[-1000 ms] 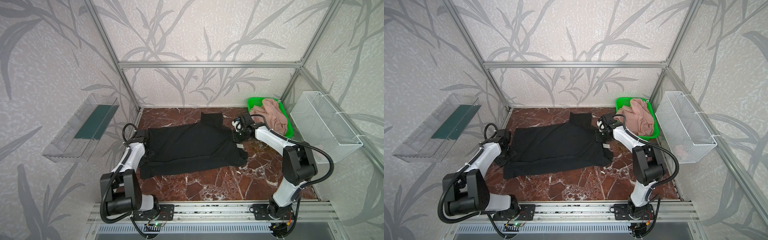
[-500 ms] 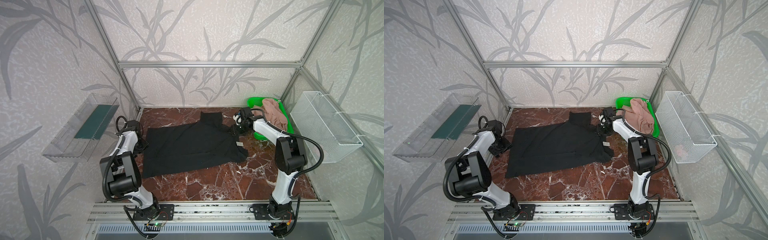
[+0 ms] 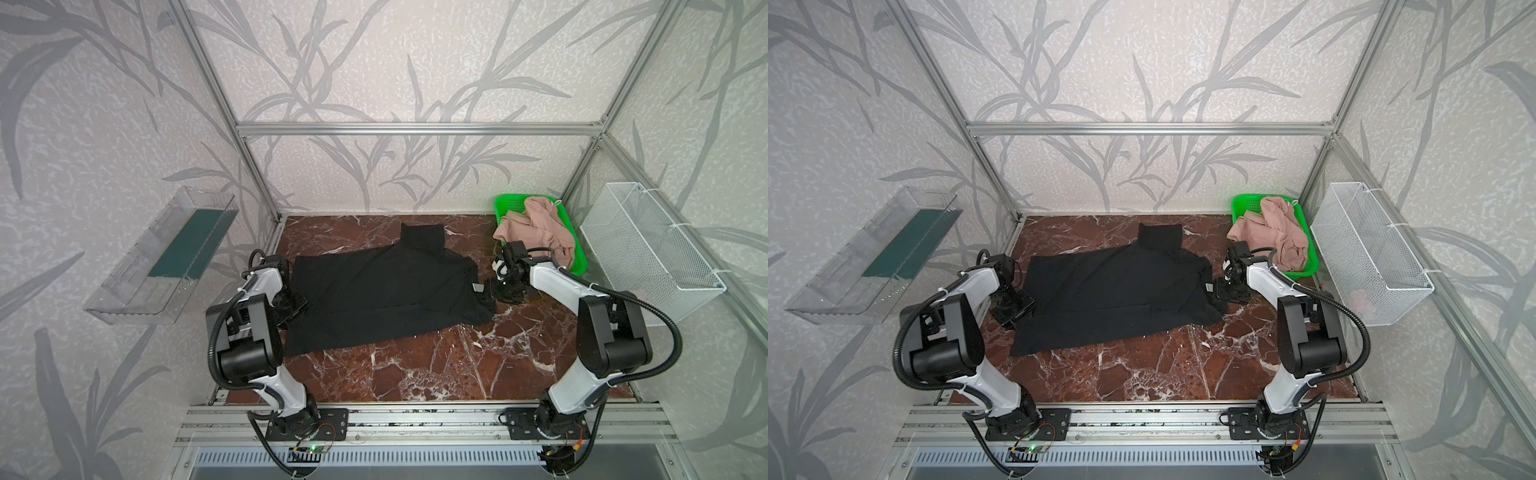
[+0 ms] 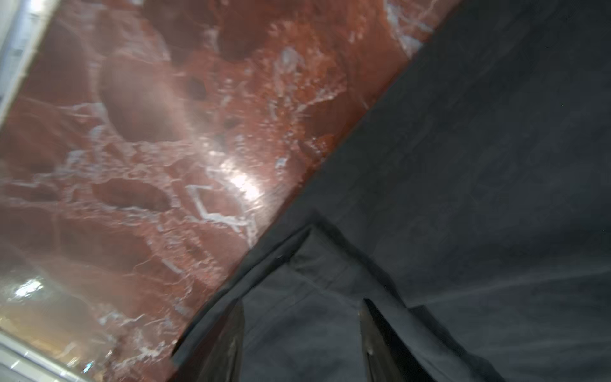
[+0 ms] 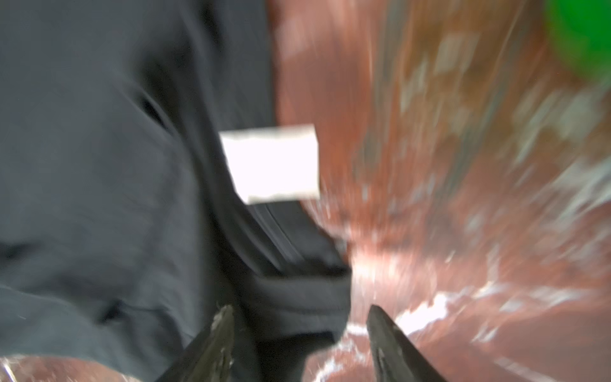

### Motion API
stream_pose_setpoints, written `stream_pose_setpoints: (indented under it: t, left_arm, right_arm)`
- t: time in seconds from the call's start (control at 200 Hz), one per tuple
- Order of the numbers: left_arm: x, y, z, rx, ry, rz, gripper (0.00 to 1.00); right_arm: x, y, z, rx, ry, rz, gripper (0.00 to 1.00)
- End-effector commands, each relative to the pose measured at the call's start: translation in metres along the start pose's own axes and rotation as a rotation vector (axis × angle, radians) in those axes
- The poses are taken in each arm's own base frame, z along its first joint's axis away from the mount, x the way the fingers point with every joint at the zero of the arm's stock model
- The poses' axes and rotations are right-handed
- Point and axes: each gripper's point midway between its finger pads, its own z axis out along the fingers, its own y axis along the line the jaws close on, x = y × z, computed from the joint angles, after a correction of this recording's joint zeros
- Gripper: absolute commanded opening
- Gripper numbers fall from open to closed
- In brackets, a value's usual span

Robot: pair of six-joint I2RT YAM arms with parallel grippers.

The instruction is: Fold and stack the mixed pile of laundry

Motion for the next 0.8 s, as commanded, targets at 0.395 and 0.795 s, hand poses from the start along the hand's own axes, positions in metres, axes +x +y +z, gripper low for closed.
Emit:
stream_pose_setpoints:
  t: [0.395,0.795]
  left_arm:
    - [0.002,-0.048,0.04,0.067,0.042,0.029,0.49]
    - [0.008,-0.143,0.027,0.246,0.044,0.326,0.47]
  right_arm:
    - [0.002,-0.004,0.016,-0.02,-0.035,0.105,0.29]
    - [0.033,-0.057,-0.04,0.211,-0.15,0.159,0.0]
